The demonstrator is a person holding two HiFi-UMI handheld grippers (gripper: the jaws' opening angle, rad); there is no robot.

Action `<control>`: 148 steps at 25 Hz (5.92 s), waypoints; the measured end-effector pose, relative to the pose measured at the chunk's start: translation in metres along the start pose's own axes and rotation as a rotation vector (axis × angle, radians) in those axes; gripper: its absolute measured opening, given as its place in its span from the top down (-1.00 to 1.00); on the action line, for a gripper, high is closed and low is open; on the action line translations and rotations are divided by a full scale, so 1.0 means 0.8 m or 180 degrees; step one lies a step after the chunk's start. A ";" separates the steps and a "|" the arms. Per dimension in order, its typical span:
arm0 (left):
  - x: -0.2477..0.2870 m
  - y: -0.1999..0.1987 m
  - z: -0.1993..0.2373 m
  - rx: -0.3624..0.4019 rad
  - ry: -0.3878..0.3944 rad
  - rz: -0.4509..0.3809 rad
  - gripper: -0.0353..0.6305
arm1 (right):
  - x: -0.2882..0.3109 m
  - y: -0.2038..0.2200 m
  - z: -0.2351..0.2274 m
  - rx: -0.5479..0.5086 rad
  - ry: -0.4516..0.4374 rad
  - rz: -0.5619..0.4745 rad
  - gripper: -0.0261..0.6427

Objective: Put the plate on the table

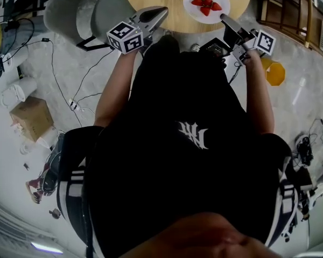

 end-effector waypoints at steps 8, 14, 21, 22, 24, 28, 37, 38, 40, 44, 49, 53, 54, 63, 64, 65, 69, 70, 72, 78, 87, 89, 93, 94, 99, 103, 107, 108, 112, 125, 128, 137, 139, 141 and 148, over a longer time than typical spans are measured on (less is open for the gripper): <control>-0.013 -0.012 0.067 -0.0022 0.0171 -0.0102 0.89 | 0.057 -0.015 0.016 -0.0050 0.0163 -0.0134 0.88; -0.010 -0.018 0.115 0.0066 0.0333 -0.0056 0.89 | 0.097 -0.034 0.036 -0.0065 0.0319 -0.0274 0.88; -0.004 -0.013 0.151 0.0048 0.0644 0.0001 0.89 | 0.129 -0.038 0.036 -0.0075 0.0488 -0.0471 0.88; -0.004 -0.014 0.150 0.0032 0.0667 0.0004 0.89 | 0.128 -0.035 0.038 -0.0064 0.0487 -0.0513 0.88; -0.003 -0.016 0.158 0.0026 0.0673 0.0028 0.89 | 0.135 -0.033 0.036 -0.0015 0.0472 -0.0591 0.88; -0.002 -0.018 0.180 0.0041 0.0676 0.0084 0.89 | 0.154 -0.030 0.029 0.0051 0.0432 -0.0694 0.88; 0.007 -0.019 0.184 0.0052 0.0590 0.0148 0.89 | 0.152 -0.047 0.013 0.0050 0.0286 -0.0637 0.88; 0.010 -0.019 0.183 0.0041 0.0570 0.0141 0.89 | 0.151 -0.051 0.008 0.0036 0.0270 -0.0610 0.88; 0.012 -0.020 0.175 -0.0007 0.0532 0.0125 0.89 | 0.146 -0.054 -0.003 0.0039 0.0232 -0.0561 0.88; 0.027 -0.029 0.160 -0.0042 0.0464 0.0094 0.89 | 0.128 -0.071 -0.020 0.0083 0.0239 -0.0468 0.88; 0.051 -0.023 0.165 -0.0219 0.0386 0.0174 0.89 | 0.123 -0.097 -0.040 0.0025 0.0291 -0.0369 0.88; 0.057 -0.022 0.164 -0.0217 0.0357 0.0216 0.89 | 0.125 -0.104 -0.055 0.0071 0.0317 -0.0291 0.88; 0.059 -0.022 0.164 -0.0206 0.0355 0.0231 0.89 | 0.125 -0.106 -0.058 0.0082 0.0317 -0.0294 0.88; 0.072 -0.016 0.173 -0.0215 0.0318 0.0316 0.89 | 0.132 -0.109 -0.067 0.0121 0.0316 -0.0198 0.88; 0.072 -0.015 0.174 -0.0224 0.0314 0.0312 0.89 | 0.134 -0.109 -0.068 0.0123 0.0316 -0.0185 0.88; 0.072 -0.015 0.175 -0.0230 0.0312 0.0311 0.89 | 0.136 -0.108 -0.069 0.0129 0.0314 -0.0173 0.88; 0.071 -0.012 0.176 -0.0222 0.0311 0.0327 0.89 | 0.140 -0.105 -0.076 0.0083 0.0327 -0.0078 0.88; 0.072 -0.012 0.177 -0.0221 0.0310 0.0329 0.89 | 0.140 -0.105 -0.078 0.0072 0.0334 -0.0054 0.88; 0.072 -0.012 0.178 -0.0221 0.0308 0.0336 0.89 | 0.141 -0.104 -0.082 0.0085 0.0339 -0.0046 0.88; 0.073 -0.008 0.175 -0.0210 0.0332 0.0386 0.89 | 0.140 -0.100 -0.098 0.0172 0.0369 -0.0083 0.88; 0.075 -0.001 0.176 -0.0249 0.0352 0.0416 0.89 | 0.143 -0.093 -0.123 0.0286 0.0470 -0.0050 0.88; 0.076 -0.001 0.177 -0.0248 0.0352 0.0417 0.89 | 0.142 -0.092 -0.129 0.0299 0.0507 -0.0023 0.88; 0.077 0.001 0.177 -0.0261 0.0356 0.0440 0.89 | 0.141 -0.087 -0.137 0.0339 0.0555 0.0009 0.88; 0.077 0.002 0.176 -0.0263 0.0357 0.0447 0.89 | 0.140 -0.086 -0.139 0.0342 0.0568 0.0014 0.88; 0.083 0.009 0.178 -0.0286 0.0368 0.0517 0.89 | 0.140 -0.085 -0.150 0.0351 0.0649 0.0061 0.88; 0.087 0.022 0.180 -0.0334 0.0353 0.0610 0.89 | 0.141 -0.083 -0.155 0.0356 0.0697 0.0118 0.88; 0.090 0.029 0.181 -0.0363 0.0357 0.0647 0.89 | 0.139 -0.084 -0.161 0.0353 0.0723 0.0107 0.88; 0.090 0.030 0.180 -0.0368 0.0358 0.0653 0.89 | 0.139 -0.084 -0.162 0.0350 0.0728 0.0110 0.88; 0.091 0.037 0.185 -0.0411 0.0299 0.0700 0.89 | 0.140 -0.082 -0.165 0.0384 0.0752 0.0127 0.88; 0.094 0.051 0.184 -0.0477 0.0279 0.0773 0.89 | 0.136 -0.073 -0.177 0.0437 0.0816 0.0150 0.88; 0.095 0.053 0.184 -0.0491 0.0283 0.0785 0.89 | 0.136 -0.072 -0.180 0.0465 0.0843 0.0150 0.89; 0.099 0.054 0.182 -0.0479 0.0315 0.0816 0.89 | 0.138 -0.080 -0.181 0.0279 0.1082 0.0241 0.89; 0.100 0.054 0.181 -0.0478 0.0317 0.0818 0.89 | 0.137 -0.083 -0.181 0.0214 0.1179 0.0267 0.89; 0.100 0.055 0.181 -0.0491 0.0315 0.0814 0.89 | 0.136 -0.085 -0.180 0.0137 0.1287 0.0295 0.89; 0.100 0.057 0.181 -0.0493 0.0327 0.0830 0.89 | 0.135 -0.086 -0.181 0.0178 0.1588 0.0330 0.87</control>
Point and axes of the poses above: the fingertips, and each gripper's own axes: x forward along the fingers, z to its left, y out of its underside, the point moved 8 cm from there along -x, backward along the fingers, and after that the axes turned 4 degrees about z, right-handed, at the moved point
